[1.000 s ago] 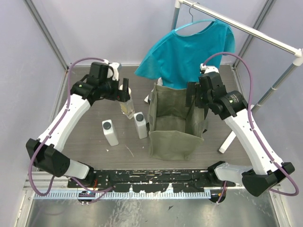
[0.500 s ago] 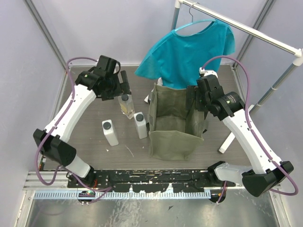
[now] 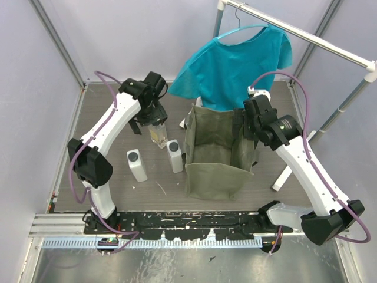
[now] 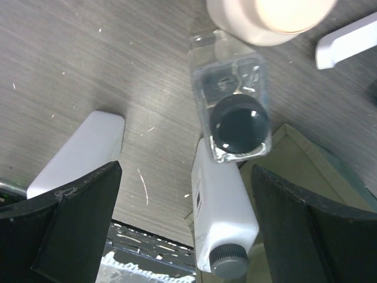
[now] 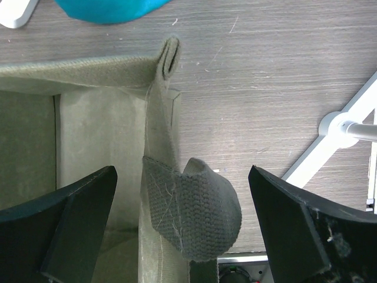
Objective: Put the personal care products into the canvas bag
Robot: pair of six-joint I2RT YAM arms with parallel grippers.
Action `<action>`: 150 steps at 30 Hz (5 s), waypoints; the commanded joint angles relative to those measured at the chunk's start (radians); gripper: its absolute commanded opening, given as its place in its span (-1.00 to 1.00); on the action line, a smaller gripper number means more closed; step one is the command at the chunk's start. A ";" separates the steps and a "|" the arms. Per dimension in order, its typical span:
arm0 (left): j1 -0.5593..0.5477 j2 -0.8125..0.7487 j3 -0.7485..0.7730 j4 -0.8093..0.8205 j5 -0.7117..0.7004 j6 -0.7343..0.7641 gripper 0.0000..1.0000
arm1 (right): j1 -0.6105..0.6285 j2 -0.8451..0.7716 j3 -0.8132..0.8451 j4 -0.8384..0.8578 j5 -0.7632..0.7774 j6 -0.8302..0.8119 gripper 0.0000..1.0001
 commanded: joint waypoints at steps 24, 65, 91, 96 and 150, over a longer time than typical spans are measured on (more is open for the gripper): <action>-0.004 0.018 -0.208 0.351 0.015 -0.182 0.96 | 0.006 -0.009 -0.034 0.053 0.030 -0.045 1.00; 0.045 -0.260 -0.496 0.690 0.221 0.375 -1.00 | 0.006 0.032 -0.057 0.103 0.060 -0.077 1.00; 0.020 -0.299 0.376 0.199 0.574 0.917 -1.00 | 0.006 0.098 0.011 0.095 0.100 -0.072 1.00; -0.025 -0.356 0.361 0.325 0.724 0.911 -1.00 | 0.006 0.102 0.022 0.077 0.121 -0.060 1.00; -0.454 0.011 0.083 0.550 0.306 1.015 -1.00 | 0.003 0.021 0.052 -0.059 0.337 0.067 1.00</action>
